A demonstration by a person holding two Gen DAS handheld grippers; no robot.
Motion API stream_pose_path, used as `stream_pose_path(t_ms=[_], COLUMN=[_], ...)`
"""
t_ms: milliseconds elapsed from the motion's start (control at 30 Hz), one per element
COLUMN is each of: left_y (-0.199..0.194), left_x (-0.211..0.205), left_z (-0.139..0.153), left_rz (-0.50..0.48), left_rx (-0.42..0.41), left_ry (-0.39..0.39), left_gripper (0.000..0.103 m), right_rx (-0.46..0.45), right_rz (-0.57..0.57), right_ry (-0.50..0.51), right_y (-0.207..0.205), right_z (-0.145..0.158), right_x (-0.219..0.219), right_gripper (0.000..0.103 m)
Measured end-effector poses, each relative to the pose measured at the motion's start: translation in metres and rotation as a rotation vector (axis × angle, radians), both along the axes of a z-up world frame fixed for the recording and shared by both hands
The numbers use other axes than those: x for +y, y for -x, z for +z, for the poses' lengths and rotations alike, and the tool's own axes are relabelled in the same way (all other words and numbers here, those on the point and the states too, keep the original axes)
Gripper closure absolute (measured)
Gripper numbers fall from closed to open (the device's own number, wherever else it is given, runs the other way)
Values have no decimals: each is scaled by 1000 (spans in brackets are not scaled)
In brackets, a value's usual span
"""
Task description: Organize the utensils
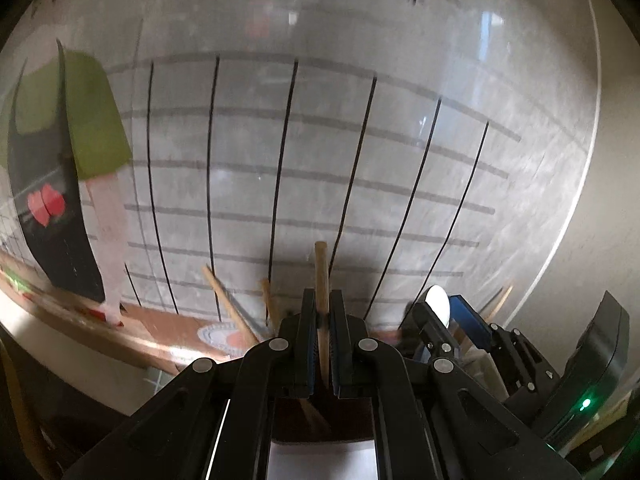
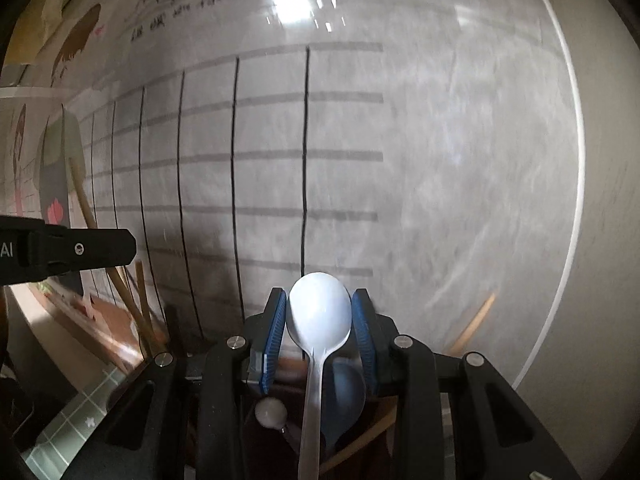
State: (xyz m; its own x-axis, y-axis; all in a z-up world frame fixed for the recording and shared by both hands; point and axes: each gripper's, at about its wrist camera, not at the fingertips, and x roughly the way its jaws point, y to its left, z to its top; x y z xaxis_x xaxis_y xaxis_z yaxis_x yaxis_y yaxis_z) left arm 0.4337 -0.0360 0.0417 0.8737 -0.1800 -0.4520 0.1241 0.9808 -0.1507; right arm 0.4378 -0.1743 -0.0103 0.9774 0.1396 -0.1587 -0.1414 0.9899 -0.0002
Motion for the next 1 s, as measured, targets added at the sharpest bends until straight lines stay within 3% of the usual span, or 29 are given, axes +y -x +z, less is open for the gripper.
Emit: stream_pose_path(t_ms=[267, 300, 367, 433, 567, 767, 900, 1000], left_y=[-9, -8, -6, 5, 36, 100, 155, 200], left_x=[12, 14, 19, 25, 28, 27, 24, 23], left_z=[-28, -30, -30, -28, -19, -31, -48, -55], left_rz=[21, 32, 49, 75, 98, 106, 109, 95], left_rx=[114, 122, 129, 111, 72, 78, 68, 26], left_ry=[46, 53, 68, 66, 74, 52, -34, -101], left_gripper=[92, 90, 81, 73, 42, 14, 10, 0], right_rx=[128, 148, 192, 169, 194, 268, 290, 304], right_rz=[63, 75, 85, 80, 81, 94, 74, 42], right_ry=[-34, -29, -31, -44, -47, -76, -77, -75], right_y=[3, 3, 5, 19, 47, 96, 143, 182], right_z=[-16, -17, -17, -12, 1, 8, 16, 16], right_x=[-21, -22, -27, -33, -38, -30, -32, -36], right_gripper=[67, 61, 24, 17, 15, 13, 9, 4])
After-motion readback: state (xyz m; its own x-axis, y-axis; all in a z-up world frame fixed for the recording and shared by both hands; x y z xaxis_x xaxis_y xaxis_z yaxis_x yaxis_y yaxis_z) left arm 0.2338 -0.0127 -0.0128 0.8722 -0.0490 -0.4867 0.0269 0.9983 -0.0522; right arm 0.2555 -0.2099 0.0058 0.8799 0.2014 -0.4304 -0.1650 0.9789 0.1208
